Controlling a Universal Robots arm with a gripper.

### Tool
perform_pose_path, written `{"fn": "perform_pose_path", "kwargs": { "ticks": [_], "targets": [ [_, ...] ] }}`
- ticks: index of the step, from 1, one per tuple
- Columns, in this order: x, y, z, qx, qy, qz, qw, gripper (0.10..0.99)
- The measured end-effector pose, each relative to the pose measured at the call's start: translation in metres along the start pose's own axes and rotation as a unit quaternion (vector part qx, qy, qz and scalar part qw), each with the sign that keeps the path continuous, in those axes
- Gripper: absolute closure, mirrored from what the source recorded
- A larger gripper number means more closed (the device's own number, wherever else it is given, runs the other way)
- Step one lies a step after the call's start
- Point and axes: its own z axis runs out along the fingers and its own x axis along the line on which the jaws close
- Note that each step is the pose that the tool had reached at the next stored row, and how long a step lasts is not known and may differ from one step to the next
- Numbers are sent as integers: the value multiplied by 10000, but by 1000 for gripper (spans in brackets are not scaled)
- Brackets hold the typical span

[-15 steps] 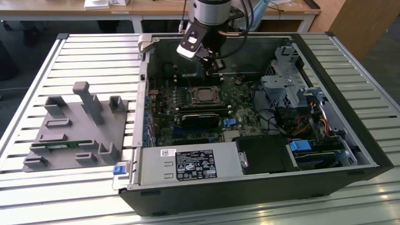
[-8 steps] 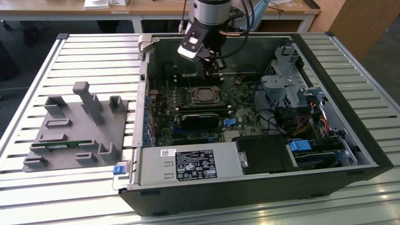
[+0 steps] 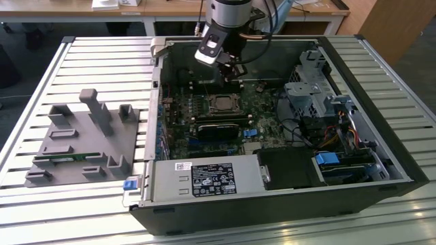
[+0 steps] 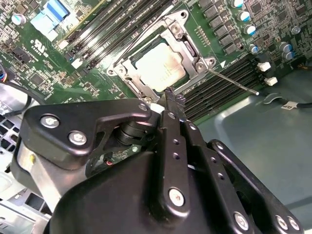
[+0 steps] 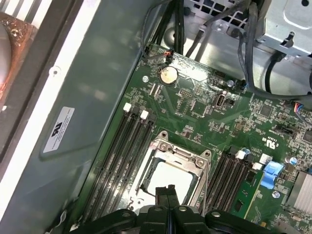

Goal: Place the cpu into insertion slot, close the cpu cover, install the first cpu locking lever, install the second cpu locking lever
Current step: 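Install the first cpu locking lever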

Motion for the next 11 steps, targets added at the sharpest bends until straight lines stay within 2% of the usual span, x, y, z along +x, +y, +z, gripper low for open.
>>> {"fn": "perform_pose_path", "kwargs": {
  "ticks": [11],
  "targets": [
    [0, 0, 0, 5, 12, -253, 9997, 980]
  ]
}}
